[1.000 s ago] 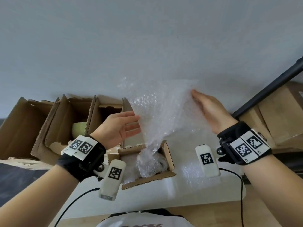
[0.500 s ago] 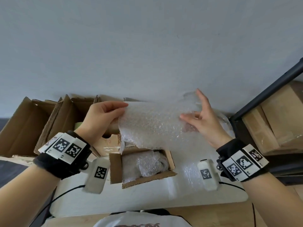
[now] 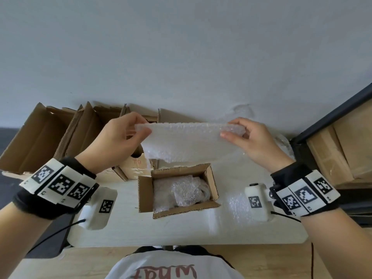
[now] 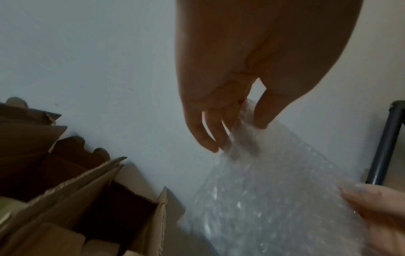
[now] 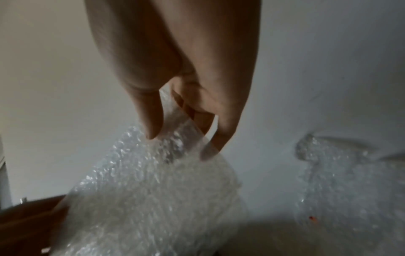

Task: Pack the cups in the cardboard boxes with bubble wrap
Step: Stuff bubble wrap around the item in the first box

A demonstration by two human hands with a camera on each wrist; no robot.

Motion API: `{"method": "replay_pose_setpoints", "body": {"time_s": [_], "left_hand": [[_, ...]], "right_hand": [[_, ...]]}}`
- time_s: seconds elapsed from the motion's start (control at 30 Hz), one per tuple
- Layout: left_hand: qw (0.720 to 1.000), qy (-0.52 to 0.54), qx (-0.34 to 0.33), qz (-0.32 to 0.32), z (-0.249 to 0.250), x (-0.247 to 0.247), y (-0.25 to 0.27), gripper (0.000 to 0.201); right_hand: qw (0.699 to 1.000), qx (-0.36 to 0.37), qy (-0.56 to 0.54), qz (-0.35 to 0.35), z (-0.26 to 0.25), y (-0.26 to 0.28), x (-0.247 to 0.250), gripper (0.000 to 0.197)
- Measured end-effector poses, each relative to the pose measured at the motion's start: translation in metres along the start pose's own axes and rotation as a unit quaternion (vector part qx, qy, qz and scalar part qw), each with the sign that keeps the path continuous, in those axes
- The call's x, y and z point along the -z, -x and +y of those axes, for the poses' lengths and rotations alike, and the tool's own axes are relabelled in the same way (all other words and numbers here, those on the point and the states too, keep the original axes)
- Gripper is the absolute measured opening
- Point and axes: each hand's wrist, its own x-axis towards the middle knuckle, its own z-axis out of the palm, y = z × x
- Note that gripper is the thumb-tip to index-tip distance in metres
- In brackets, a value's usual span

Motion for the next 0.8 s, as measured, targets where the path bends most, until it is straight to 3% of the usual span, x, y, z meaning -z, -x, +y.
{"method": "replay_pose_setpoints", "body": {"time_s": [0.1, 0.2, 0.3, 0.4, 0.5, 0.63, 0.73, 0.8], "left_hand": [[0.997, 0.062, 0.04, 0.017, 0.001, -0.002, 0.007, 0.003], [0.98, 0.16, 0.114, 0.01, -0.006, -0.009, 0.02, 0.018], [0.98, 0.131, 0.152, -0.002, -0.025, -0.021, 0.037, 0.015], [0.981, 0.038, 0.177, -0.075, -0.052, -0.042, 0.052, 0.022], [0.972, -0.011, 0.192, -0.137, -0.066, -0.062, 0.057, 0.02], [0.958, -0.099, 0.204, -0.175, -0.079, -0.079, 0.051, 0.029], [0.953, -0.163, 0.18, -0.183, -0.086, -0.088, 0.05, 0.035], [0.95, -0.188, 0.157, -0.194, -0.091, -0.094, 0.051, 0.036]], "right_hand": [[0.995, -0.024, -0.087, 0.044, -0.001, 0.001, -0.004, 0.023], [0.988, -0.072, -0.118, 0.065, 0.01, 0.008, -0.02, 0.037], [0.997, -0.062, -0.033, 0.02, 0.032, 0.023, -0.045, 0.03], [0.989, -0.036, 0.13, -0.061, 0.056, 0.035, -0.066, 0.016], [0.961, 0.006, 0.259, -0.095, 0.068, 0.037, -0.076, 0.004], [0.919, 0.079, 0.352, -0.159, 0.073, 0.031, -0.088, 0.015], [0.843, 0.116, 0.479, -0.216, 0.074, 0.026, -0.093, 0.024], [0.802, 0.117, 0.542, -0.223, 0.07, 0.027, -0.094, 0.014]]}}
